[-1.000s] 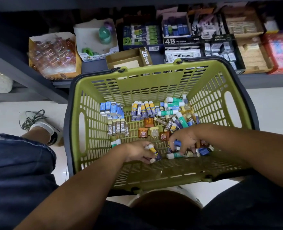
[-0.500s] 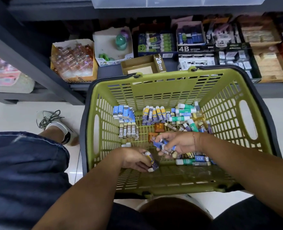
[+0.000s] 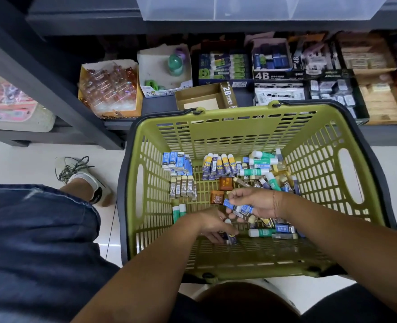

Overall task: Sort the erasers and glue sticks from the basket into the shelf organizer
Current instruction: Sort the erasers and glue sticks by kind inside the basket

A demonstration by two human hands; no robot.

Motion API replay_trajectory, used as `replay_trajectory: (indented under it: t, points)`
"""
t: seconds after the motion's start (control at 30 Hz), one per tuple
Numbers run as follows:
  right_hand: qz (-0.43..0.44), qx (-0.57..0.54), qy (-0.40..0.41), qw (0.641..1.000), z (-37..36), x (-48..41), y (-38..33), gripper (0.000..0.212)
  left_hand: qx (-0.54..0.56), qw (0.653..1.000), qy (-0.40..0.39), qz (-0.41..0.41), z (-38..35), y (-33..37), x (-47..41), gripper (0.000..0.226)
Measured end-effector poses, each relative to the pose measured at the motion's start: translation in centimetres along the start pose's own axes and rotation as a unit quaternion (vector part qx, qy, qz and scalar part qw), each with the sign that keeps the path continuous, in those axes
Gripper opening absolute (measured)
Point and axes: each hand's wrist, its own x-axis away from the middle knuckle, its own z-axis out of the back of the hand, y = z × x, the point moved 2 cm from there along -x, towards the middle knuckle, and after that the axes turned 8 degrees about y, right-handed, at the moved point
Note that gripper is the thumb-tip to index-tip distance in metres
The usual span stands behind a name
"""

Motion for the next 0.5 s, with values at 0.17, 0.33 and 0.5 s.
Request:
replay_trajectory:
  t: [0.17, 0.33, 0.5]
  points:
    - [0.042, -0.070, 0.014, 0.997, -2.0, -0.1, -3.1, 0.008, 0.028, 0.999, 0.012, 0.029, 0.1, -0.1, -0.2, 0.053]
    - [0.074, -0.178, 0.052, 0.980, -6.7, -1.8, -7.0, 0.011, 0.034, 0.999, 0.002, 0.030, 0.7, -0.4, -0.1, 0.057]
    - [0.046, -0.265, 0.100, 0.958, -11.1, -4.6, -9.4, 0.021, 0.025, 0.999, -0.001, 0.042, 1.1, -0.9, -0.5, 0.067]
